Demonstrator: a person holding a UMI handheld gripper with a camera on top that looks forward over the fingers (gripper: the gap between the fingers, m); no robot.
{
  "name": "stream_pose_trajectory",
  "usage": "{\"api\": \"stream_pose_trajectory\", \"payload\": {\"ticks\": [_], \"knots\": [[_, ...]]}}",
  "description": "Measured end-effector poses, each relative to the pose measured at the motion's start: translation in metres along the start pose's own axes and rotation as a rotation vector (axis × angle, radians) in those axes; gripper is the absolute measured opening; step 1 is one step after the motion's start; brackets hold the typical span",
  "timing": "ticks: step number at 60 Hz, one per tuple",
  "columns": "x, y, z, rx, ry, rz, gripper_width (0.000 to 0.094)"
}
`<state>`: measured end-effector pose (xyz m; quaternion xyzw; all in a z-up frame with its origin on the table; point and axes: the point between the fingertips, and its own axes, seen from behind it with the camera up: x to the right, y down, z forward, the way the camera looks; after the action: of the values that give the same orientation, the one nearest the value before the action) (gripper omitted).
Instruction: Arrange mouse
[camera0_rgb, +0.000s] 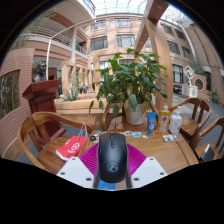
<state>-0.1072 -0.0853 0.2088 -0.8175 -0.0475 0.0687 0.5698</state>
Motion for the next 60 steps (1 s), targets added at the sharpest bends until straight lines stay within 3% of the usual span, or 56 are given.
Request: {"api": "stream_pose_trajectory", "payload": {"ticks": [4,11,25,31,37,39,60], "knots": [[-0.045,0.073,0.02,-0.09,-0.055,-0.001,0.0357],[-0.084,0.148,0.047,-0.233,-0.082,-0.024,0.0359],[-0.105,0.222,0.066,-0.368,-0.065,-0.038,0.047],[-0.098,0.214,0.061,-0.349,-0.041,-0.076,0.0558],[-0.095,0.194,0.047,-0.319,-0.025,-0.102,0.0871],[-0.095,0.184,0.036,-0.308,-0.027,-0.1,0.0833],[-0.098,0.135,-0.09,-0.252,0.015,-0.088,0.0856]]}}
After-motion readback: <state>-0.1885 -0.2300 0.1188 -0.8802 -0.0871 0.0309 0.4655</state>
